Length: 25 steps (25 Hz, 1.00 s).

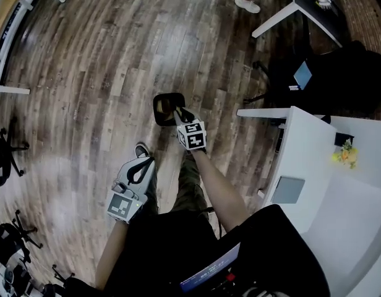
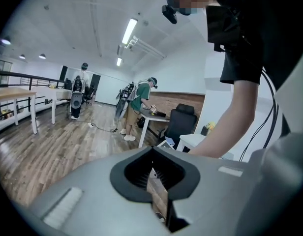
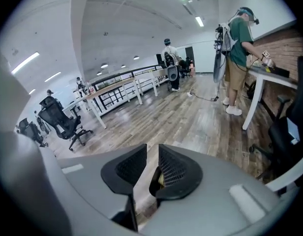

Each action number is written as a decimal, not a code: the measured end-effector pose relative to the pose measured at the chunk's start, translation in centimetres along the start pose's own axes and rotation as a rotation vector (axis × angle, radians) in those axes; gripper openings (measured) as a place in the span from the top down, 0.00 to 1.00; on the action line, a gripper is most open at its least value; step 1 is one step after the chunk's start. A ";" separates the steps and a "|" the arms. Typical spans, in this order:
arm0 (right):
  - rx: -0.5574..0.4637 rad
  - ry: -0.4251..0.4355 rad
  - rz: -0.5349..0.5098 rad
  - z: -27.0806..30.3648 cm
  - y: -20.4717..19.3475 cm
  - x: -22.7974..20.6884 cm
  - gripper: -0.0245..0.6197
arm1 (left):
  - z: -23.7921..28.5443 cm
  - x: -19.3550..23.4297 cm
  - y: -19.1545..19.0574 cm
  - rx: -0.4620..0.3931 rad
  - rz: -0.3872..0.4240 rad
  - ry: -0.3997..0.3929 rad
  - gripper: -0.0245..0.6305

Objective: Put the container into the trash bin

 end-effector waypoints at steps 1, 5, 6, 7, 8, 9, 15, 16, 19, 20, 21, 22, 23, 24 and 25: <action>-0.025 0.005 -0.010 -0.9 1.1 0.4 0.83 | 0.2 0.2 0.8 -0.016 0.010 0.000 0.96; -0.154 0.029 -0.036 -5.5 5.9 1.8 0.89 | 1.1 0.2 4.2 -0.076 0.053 -0.002 0.96; -0.189 0.035 -0.044 -6.8 7.1 2.2 0.90 | 1.3 0.2 5.0 -0.091 0.068 -0.005 0.96; -0.223 0.041 -0.054 -8.1 8.4 2.5 0.91 | 1.6 0.2 5.9 -0.106 0.083 -0.008 0.96; -0.255 0.048 -0.064 -9.4 9.6 2.9 0.92 | 1.8 0.2 6.8 -0.120 0.099 -0.011 0.96; -0.287 0.055 -0.075 -10.8 10.7 3.2 0.93 | 1.9 0.2 7.7 -0.133 0.114 -0.013 0.96; -0.476 0.101 -0.143 -19.7 16.8 5.7 0.95 | 2.4 0.3 12.0 -0.217 0.197 -0.017 0.96; -0.508 0.111 -0.158 -21.1 17.8 6.2 0.95 | 2.5 0.3 12.6 -0.225 0.207 -0.016 0.96; -0.597 0.143 -0.196 -25.0 20.7 7.8 0.95 | 2.8 0.1 14.3 -0.256 0.233 -0.012 0.96; -0.619 0.154 -0.210 -26.0 21.5 8.3 0.95 | 2.8 0.1 14.9 -0.268 0.240 -0.008 0.96; -0.635 0.165 -0.228 -26.9 22.2 8.9 0.95 | 2.8 0.0 15.4 -0.279 0.248 -0.004 0.96; -0.646 0.177 -0.245 -27.6 22.8 9.4 0.95 | 2.9 0.0 15.7 -0.287 0.257 0.000 0.96; -0.654 0.187 -0.255 -28.1 23.3 9.8 0.95 | 2.9 -0.1 16.0 -0.292 0.266 0.004 0.96; -0.663 0.195 -0.259 -28.5 23.7 10.1 0.95 | 3.0 -0.1 16.2 -0.295 0.273 0.007 0.96; -0.670 0.200 -0.260 -28.7 23.9 10.3 0.95 | 3.1 -0.1 16.4 -0.298 0.277 0.007 0.96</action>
Point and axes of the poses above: the fingertips, and each gripper's own axes: z forward along the fingers, x to its left, y out of its top, the point moved 4 cm from there along -z, backward along the fingers, and after that the axes turned 3 degrees about -x, right-handed, at the moved point
